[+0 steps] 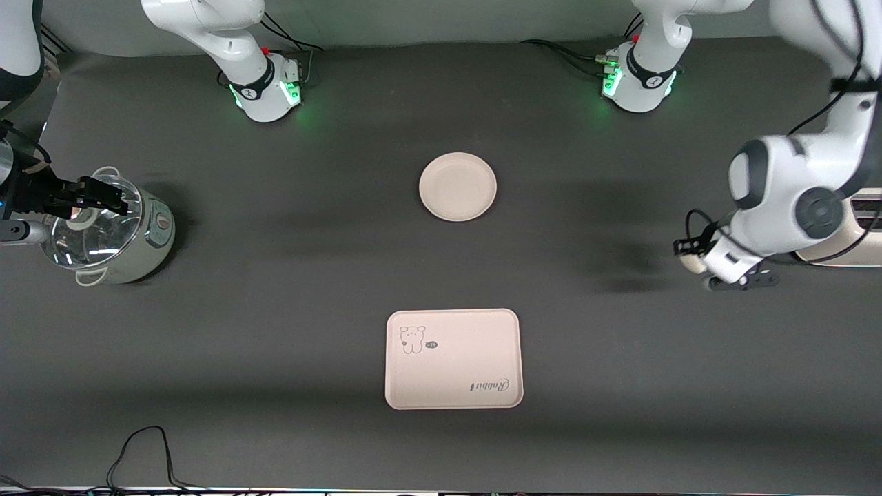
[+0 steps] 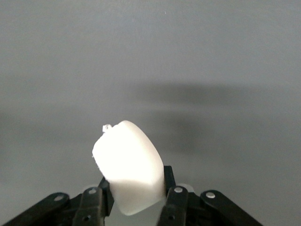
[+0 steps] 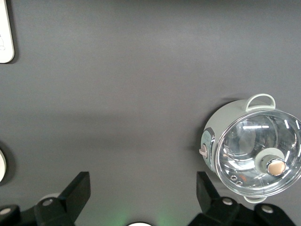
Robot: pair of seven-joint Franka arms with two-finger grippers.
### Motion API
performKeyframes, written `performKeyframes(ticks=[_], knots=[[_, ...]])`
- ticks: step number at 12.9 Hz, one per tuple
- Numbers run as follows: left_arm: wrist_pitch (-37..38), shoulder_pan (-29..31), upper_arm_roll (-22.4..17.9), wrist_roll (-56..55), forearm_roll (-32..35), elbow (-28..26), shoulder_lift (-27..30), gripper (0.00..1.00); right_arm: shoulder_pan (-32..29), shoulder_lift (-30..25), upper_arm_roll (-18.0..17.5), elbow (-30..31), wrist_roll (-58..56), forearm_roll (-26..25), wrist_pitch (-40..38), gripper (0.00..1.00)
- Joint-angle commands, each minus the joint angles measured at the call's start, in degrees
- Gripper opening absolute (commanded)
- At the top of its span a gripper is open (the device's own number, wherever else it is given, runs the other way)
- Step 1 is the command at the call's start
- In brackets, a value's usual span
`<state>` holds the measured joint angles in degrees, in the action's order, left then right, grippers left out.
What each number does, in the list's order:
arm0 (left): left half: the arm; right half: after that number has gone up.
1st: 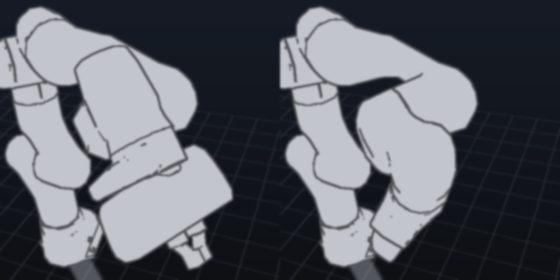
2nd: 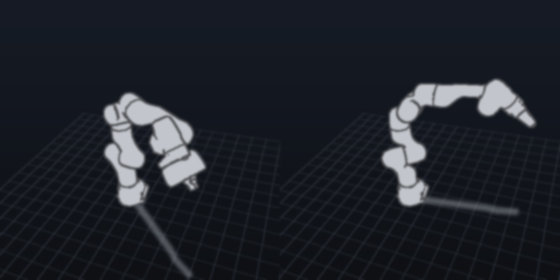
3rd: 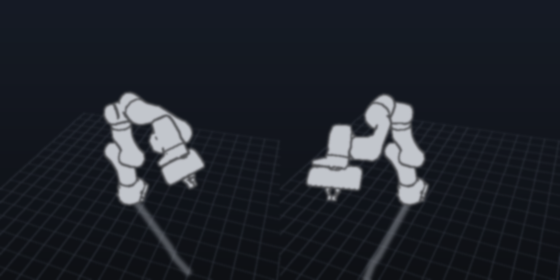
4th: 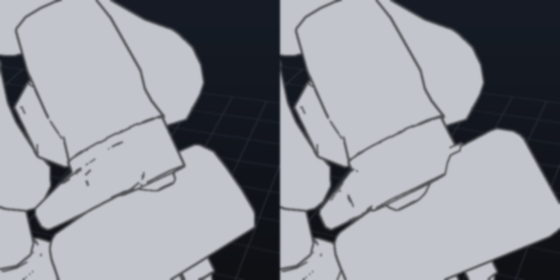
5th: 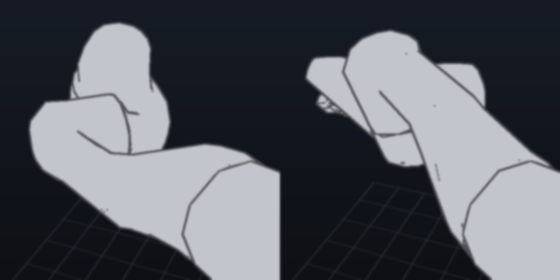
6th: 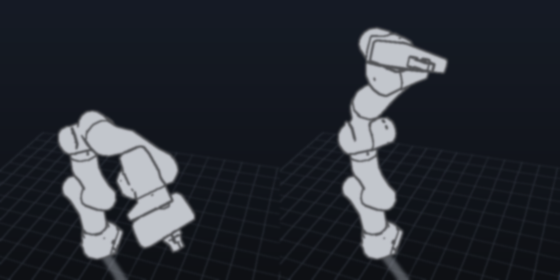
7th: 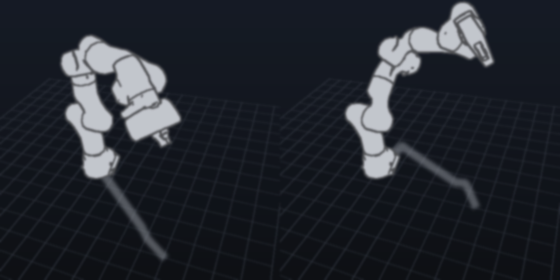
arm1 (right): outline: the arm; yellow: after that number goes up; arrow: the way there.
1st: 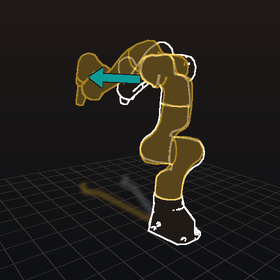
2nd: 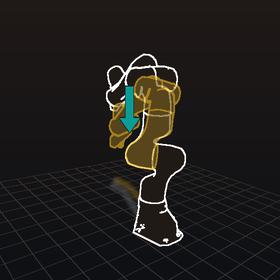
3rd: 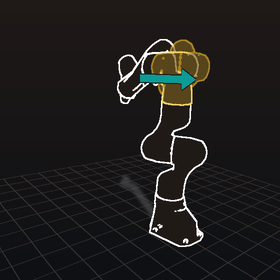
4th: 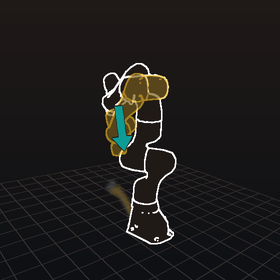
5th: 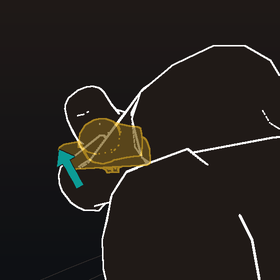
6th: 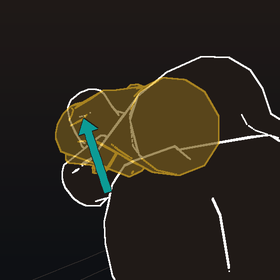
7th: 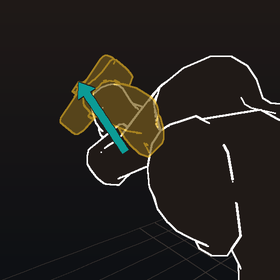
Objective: Place bun in plate and plate on tray
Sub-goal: 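Lift the bun with the left gripper and carry it over the plate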
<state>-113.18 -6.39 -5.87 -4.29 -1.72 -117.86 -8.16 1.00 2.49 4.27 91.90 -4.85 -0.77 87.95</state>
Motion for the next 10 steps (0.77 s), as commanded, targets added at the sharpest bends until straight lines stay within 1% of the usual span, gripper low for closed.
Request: performKeyframes(ticks=[1, 3, 4, 5, 6, 8, 9, 10], knots=[[16.2, -0.1, -0.4, -1.0, 1.9, 7.0, 8.1, 0.45, 0.2, -0.1, 0.4, -0.2, -1.1, -0.5, -0.2, 1.00], [25.2, -0.1, -0.4, -1.0, 3.5, 12.8, 11.0, 0.45, 0.2, -0.1, 0.4, -0.2, -1.1, -0.5, -0.2, 1.00], [28.4, -0.1, -0.3, -0.9, 3.5, 14.7, 12.3, 0.45, 0.2, -0.1, 0.4, -0.2, -1.1, -0.5, -0.2, 1.00], [30.2, -0.1, -0.2, -0.9, 3.5, 15.3, 13.7, 0.45, 0.2, -0.1, 0.4, -0.2, -1.1, -0.4, -0.2, 1.00], [31.1, -0.4, 0.0, -0.9, 3.5, 15.4, 15.3, 0.45, 0.2, -0.1, 0.4, -0.2, -1.1, -0.5, -0.2, 1.00], [32.2, -0.5, 0.2, -1.0, 3.4, 15.5, 16.2, 0.45, 0.2, -0.1, 0.4, -0.2, -1.1, -0.5, -0.2, 1.00], [32.2, -0.5, 0.8, -1.2, 3.2, 15.5, 16.3, 0.44, 0.2, -0.1, 0.4, -0.1, -1.1, -0.5, -0.2, 1.00], [32.0, -0.5, 2.5, -2.0, 3.2, 15.6, 16.3, 0.44, 0.2, -0.1, 0.4, -0.2, -1.1, -0.5, -0.2, 1.00]])
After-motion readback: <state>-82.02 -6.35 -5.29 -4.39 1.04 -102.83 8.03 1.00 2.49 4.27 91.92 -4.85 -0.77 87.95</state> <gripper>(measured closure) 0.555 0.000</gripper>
